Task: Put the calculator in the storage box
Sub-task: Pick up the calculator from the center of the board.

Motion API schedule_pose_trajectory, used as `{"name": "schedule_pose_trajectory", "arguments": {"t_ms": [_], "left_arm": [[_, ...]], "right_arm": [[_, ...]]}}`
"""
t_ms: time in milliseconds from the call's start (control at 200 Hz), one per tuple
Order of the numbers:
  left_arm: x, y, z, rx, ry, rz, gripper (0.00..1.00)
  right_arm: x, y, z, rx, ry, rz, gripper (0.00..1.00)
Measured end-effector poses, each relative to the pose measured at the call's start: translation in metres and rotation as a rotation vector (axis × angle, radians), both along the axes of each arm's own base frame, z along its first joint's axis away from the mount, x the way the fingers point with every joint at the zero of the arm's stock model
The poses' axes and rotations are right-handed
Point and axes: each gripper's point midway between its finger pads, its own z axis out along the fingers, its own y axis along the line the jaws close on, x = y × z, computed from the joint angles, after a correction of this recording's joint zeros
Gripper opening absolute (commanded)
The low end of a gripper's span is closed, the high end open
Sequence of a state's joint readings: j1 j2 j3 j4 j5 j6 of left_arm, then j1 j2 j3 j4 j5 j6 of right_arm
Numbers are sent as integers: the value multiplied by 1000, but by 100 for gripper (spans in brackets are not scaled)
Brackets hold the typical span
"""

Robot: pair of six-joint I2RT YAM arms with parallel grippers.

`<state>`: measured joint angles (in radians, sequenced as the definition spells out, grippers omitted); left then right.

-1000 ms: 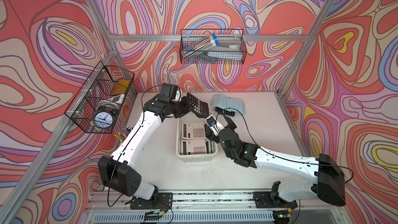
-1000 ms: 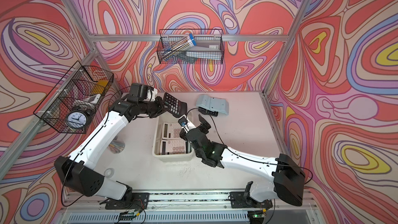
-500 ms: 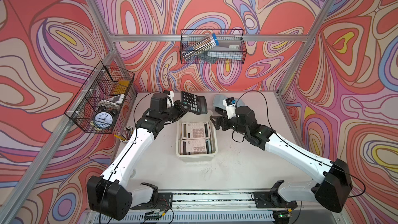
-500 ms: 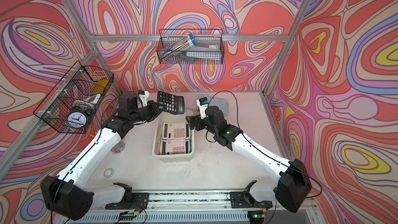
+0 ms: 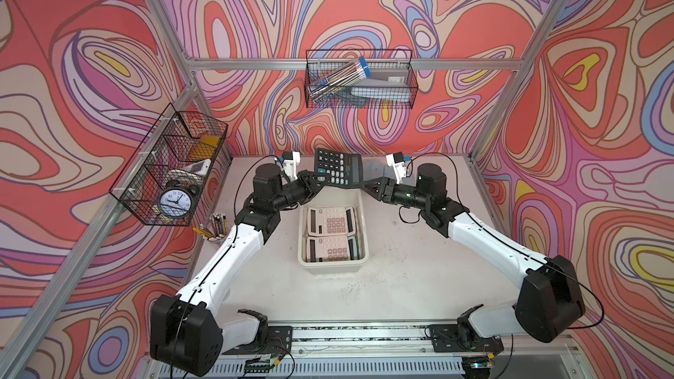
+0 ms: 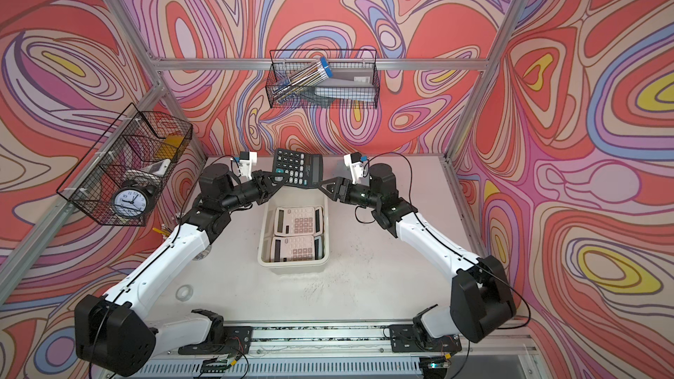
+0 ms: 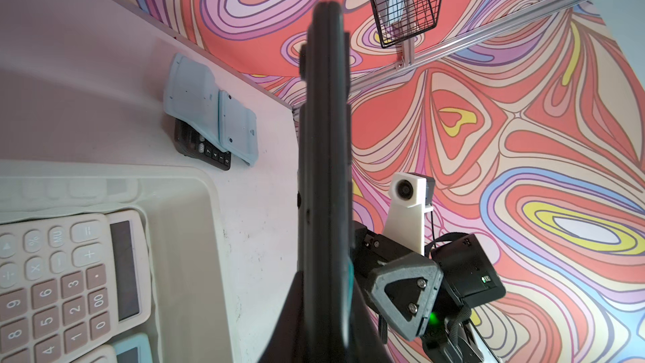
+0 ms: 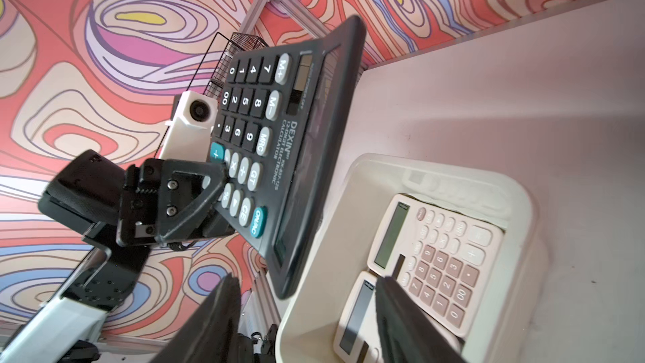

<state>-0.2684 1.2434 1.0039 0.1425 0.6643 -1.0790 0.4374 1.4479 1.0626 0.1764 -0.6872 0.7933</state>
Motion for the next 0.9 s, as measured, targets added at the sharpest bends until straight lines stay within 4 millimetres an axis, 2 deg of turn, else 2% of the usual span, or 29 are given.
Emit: {"name": "schedule_pose_trajectory", "arguments": {"t_ms": [275, 521, 716, 821, 846, 871, 896], "left_arm": [[-6, -2, 2, -20, -25, -25, 0], [-9, -3, -5, -21, -18, -38, 0], [-16, -1, -6, -22, -23, -38, 0], [-18, 0, -8, -9, -35, -34, 0], [-18, 1, -8, -4, -39, -32, 0], [-18, 1, -8, -1, -42, -30, 6], [-18, 1, -8, 1, -44, -28, 17]], "right_arm": [[8, 10, 1, 112, 89, 57, 40], [10, 14, 16, 155, 84, 78, 37], [18, 18, 7, 153, 108, 77, 19], [20, 20, 4, 162, 143, 77, 0], [20, 20, 4, 162, 147, 79, 0], [20, 20, 4, 163, 152, 79, 0], [20, 21, 4, 164, 156, 79, 0]]}}
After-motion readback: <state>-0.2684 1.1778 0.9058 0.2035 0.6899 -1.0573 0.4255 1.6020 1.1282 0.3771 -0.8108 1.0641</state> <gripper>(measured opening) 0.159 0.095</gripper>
